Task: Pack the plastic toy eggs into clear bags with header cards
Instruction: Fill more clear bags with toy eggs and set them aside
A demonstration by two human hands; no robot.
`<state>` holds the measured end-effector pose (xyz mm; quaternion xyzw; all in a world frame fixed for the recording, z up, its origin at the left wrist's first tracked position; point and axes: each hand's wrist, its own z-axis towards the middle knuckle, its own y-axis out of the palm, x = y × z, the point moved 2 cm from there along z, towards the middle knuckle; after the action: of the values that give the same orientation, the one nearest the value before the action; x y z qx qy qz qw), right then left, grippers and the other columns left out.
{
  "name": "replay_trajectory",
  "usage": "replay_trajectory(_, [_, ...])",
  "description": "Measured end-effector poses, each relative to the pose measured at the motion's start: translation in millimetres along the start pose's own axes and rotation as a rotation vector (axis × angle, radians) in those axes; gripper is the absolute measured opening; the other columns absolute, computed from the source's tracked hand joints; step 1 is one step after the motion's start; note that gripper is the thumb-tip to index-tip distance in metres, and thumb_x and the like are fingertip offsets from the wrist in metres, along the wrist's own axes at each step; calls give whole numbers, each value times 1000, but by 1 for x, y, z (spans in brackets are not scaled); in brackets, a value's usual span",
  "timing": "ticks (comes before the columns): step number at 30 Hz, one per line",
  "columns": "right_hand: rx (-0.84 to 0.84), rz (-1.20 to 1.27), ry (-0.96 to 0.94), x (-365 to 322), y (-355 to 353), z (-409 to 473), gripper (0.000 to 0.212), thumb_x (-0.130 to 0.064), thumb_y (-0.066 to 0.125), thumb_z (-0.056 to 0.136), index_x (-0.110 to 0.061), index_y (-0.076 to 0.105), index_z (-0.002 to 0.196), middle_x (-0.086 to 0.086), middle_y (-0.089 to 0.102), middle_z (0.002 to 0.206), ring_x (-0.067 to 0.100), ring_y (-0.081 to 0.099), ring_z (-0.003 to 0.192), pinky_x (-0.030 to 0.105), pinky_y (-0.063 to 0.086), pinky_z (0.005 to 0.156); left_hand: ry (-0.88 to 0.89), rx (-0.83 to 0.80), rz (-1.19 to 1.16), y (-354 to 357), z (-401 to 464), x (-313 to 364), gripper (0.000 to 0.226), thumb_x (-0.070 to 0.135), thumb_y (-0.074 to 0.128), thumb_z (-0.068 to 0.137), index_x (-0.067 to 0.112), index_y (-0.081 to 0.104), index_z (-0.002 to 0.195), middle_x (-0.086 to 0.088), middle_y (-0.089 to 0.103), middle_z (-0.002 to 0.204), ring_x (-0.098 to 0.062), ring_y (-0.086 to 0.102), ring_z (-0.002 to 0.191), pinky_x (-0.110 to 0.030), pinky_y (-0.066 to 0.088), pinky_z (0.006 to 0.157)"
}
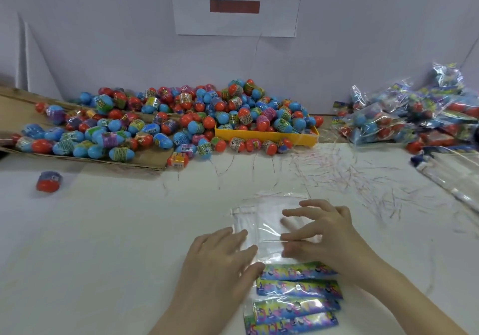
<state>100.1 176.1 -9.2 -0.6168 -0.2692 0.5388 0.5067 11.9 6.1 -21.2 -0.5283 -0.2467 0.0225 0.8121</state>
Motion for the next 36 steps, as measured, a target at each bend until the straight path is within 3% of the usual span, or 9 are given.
replay_trajectory(3, [233,27,-39,-9,-16,-2,20,-53,62,63,-42,73,76,-35,47,107,7,42,116,31,15,85,-103,27,-63,-7,-1,0,48,58,35,78,31,75,83,15,71,97,-5,67,93,-18,49,79])
replay_trajectory(6, [435,16,-150,-27,-39,-8,25,-52,62,62,-34,75,74,-19,60,104,16,53,105,41,24,81,-392,207,-499,-23,1,1,44,73,37,74,42,67,83,36,63,93,19,53,96,-14,40,90])
replay_trajectory(12, [553,-67,-455,-67,-47,-20,25,-51,56,72,-36,73,83,-12,62,111,15,48,108,42,32,81,-582,37,-1187,-52,25,14,63,67,49,53,18,75,81,2,75,83,-11,70,77,-23,55,71])
replay_trajectory(15, [507,192,-390,-75,-46,-24,56,-59,62,65,-43,54,117,-21,53,127,5,46,116,31,37,93,-548,121,-1229,-64,23,16,23,37,62,70,21,76,77,-1,75,79,-15,71,67,-18,54,60])
replay_trajectory(18, [511,701,-61,-71,-49,-23,78,-54,76,55,-49,44,126,-26,53,124,-3,53,110,19,44,91,-536,170,-1268,-69,17,14,16,32,63,65,30,76,73,-3,74,74,-17,70,59,-18,54,54])
replay_trajectory(23, [-79,1338,123,-72,-39,-13,86,-43,90,35,-18,65,114,10,72,94,23,70,77,22,55,66,-494,177,-1300,-78,11,18,24,36,66,51,26,77,71,-6,74,72,-20,70,55,-18,52,49])
replay_trajectory(26, [-45,1327,77,-77,-39,-10,62,-46,88,35,-11,76,84,17,72,82,25,68,61,20,52,60,-487,175,-1288,-81,9,18,25,35,71,44,22,77,65,-7,73,67,-19,68,51,-17,49,45])
replay_trajectory(32, [55,1298,63,-83,-38,-12,36,-32,88,45,-15,77,75,12,72,75,22,68,59,17,51,56,-452,166,-1252,-79,7,16,8,20,78,51,17,73,57,-6,71,60,-15,67,52,-16,47,46])
replay_trajectory(36, [614,734,-57,-85,-55,-14,50,-42,81,56,-39,63,103,-18,65,106,2,63,90,12,48,73,-477,319,-1197,-80,4,16,28,26,92,40,15,71,56,-6,68,54,-13,65,49,-17,48,46])
